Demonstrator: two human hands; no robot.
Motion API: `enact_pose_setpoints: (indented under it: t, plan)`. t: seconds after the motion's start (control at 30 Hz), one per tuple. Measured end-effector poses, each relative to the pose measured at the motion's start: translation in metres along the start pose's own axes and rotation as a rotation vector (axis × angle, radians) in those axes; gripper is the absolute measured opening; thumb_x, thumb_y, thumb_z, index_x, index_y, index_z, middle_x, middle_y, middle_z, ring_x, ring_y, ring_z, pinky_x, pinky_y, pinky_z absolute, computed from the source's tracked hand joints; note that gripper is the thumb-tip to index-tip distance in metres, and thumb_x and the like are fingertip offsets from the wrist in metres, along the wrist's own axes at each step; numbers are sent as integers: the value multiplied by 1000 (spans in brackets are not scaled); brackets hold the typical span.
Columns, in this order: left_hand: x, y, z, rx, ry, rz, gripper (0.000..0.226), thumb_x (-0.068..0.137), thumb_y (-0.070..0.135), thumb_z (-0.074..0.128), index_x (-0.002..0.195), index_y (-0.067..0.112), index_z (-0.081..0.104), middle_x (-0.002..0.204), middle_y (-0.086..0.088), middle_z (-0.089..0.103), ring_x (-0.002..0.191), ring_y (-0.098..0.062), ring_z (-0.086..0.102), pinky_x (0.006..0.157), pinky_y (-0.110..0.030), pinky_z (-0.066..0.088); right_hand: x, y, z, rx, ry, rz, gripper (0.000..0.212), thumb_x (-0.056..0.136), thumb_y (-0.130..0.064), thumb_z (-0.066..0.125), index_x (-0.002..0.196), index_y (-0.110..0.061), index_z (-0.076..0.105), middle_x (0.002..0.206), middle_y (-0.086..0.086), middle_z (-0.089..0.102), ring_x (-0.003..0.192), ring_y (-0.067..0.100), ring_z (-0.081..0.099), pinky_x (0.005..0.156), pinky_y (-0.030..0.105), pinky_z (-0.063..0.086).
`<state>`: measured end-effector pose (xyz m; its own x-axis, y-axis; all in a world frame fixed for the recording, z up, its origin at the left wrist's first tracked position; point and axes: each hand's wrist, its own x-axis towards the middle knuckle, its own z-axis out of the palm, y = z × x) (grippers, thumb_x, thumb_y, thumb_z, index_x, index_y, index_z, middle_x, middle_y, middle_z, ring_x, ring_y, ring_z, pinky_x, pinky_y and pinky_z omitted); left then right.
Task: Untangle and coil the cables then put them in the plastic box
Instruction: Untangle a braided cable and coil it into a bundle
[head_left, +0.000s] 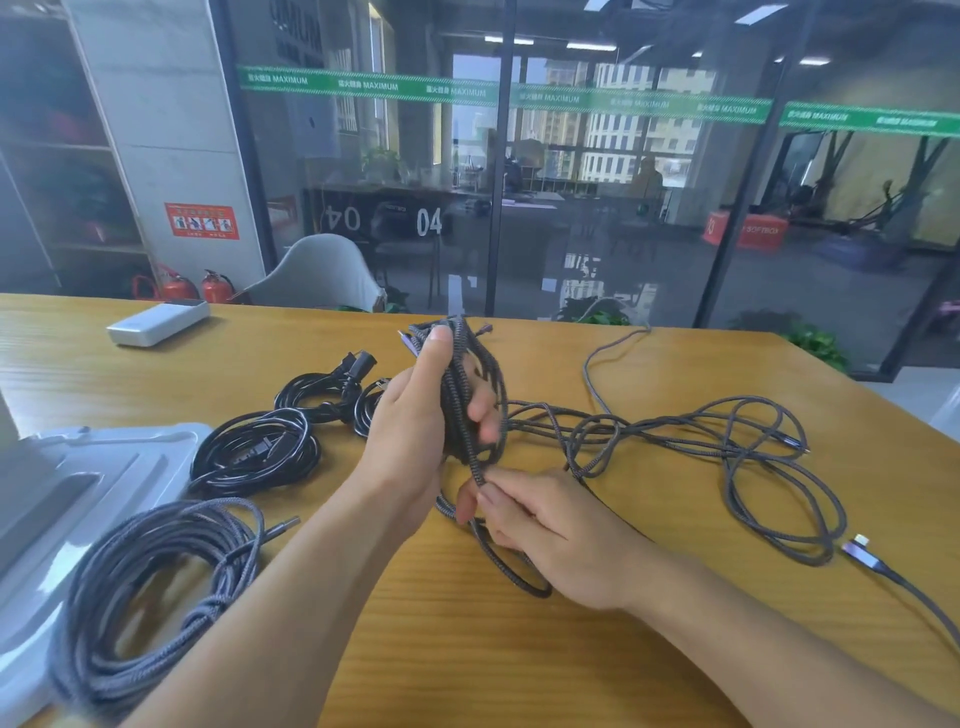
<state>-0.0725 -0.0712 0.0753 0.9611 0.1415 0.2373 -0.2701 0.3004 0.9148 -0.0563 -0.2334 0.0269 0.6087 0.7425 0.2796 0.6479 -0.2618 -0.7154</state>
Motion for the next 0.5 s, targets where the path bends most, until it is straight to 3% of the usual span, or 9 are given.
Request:
enact_pose_setpoints:
  t: [0.1,0.27,0.4,0.5]
  plan:
    - [-1,2,2,-22,-81,-34,46,109,48,40,79,14,48,59,-3,42,51,-22,41,53,-28,42,0,6,-3,-83,-46,-12,39,114,-33,38,93,-17,66,61,-4,43,56,16,39,59,30,36]
    - [-6,7,5,-39,-165,-72,47,109,51,37,80,16,49,56,0,32,43,-16,28,49,-28,29,5,6,-6,-308,-80,-61,57,112,-47,31,74,-18,60,54,-12,46,57,10,50,63,16,33]
    - [-12,13,8,-19,-255,-93,51,108,52,34,72,18,46,48,4,29,38,-13,21,46,-31,17,8,16,-10,-472,-21,-160,54,105,-62,31,66,-27,42,62,-10,45,63,12,43,62,29,33]
    - [-15,18,8,19,-290,-99,53,108,52,33,69,19,44,45,4,26,36,-14,18,46,-35,13,9,24,-24,-543,-9,-139,55,101,-69,38,89,-25,69,86,-8,68,83,12,59,76,36,48]
